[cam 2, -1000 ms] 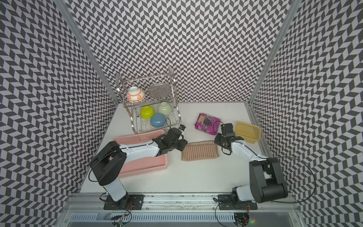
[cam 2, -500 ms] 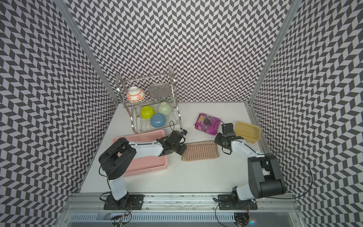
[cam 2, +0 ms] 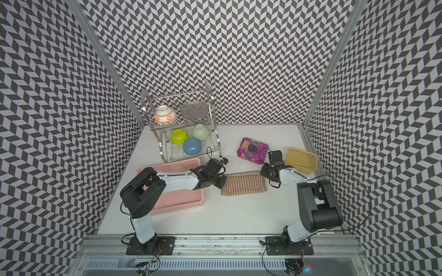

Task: Fold the square dishcloth
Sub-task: Smooth out the cleaning item at the center of the board.

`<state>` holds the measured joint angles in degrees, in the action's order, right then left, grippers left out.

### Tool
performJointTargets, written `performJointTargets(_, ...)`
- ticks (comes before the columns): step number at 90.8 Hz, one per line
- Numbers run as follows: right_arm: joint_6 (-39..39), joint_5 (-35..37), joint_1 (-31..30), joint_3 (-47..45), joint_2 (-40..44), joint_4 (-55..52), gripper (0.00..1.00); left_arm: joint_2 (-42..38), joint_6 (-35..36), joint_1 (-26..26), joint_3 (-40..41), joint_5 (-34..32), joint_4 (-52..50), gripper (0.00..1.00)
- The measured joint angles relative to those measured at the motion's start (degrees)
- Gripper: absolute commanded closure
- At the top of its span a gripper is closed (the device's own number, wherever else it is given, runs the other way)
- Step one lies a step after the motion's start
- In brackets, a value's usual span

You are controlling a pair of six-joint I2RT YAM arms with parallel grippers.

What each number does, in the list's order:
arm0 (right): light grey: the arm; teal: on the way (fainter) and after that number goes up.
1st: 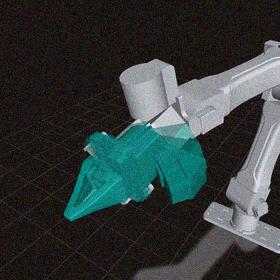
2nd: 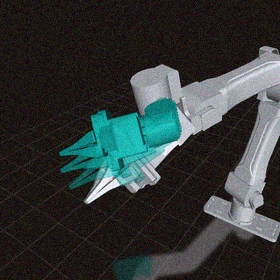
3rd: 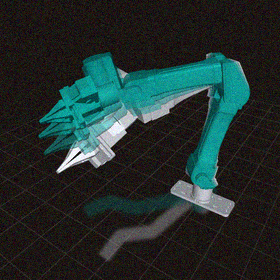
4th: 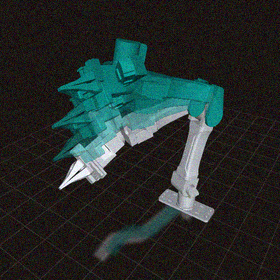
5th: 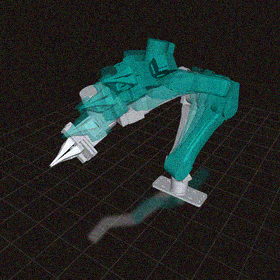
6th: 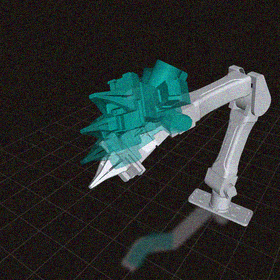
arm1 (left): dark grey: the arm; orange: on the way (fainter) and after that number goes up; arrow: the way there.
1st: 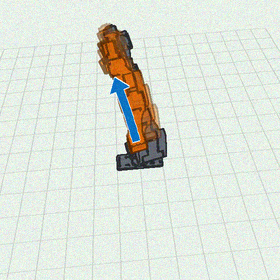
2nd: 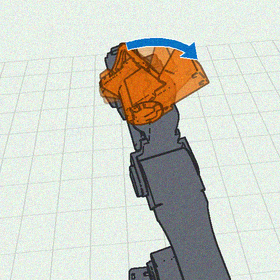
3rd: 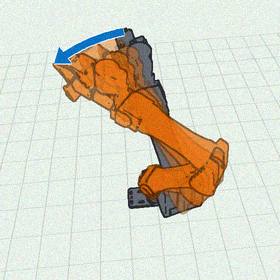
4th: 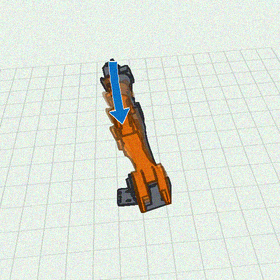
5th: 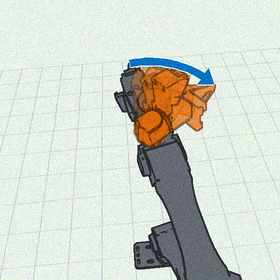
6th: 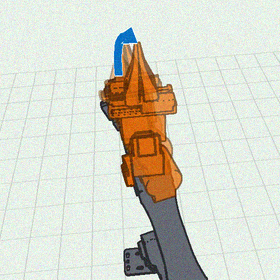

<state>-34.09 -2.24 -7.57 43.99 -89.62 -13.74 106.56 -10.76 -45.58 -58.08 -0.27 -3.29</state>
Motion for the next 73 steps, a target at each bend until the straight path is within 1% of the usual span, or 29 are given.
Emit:
performJointTargets(11,0.0,0.1,0.0,0.2,-1.2,0.9,0.57,-0.3,-0.3,0.0,0.0,0.1,-0.1,0.69)
performJointTargets(23,0.0,0.1,0.0,0.6,-2.0,2.0,0.57,-1.2,-0.2,0.0,0.0,0.3,-0.5,0.69)
performJointTargets(36,0.0,0.1,0.0,0.7,-2.4,2.6,0.58,-1.9,-0.3,0.0,0.0,1.0,-0.7,0.77)
performJointTargets(49,-0.1,0.1,0.0,0.8,-2.7,2.9,0.65,-1.9,-0.5,0.3,0.0,1.4,-0.9,0.86)
performJointTargets(73,-0.5,0.1,0.0,0.8,-2.7,2.9,0.78,-1.9,-0.4,0.5,0.0,1.5,-1.1,0.92)
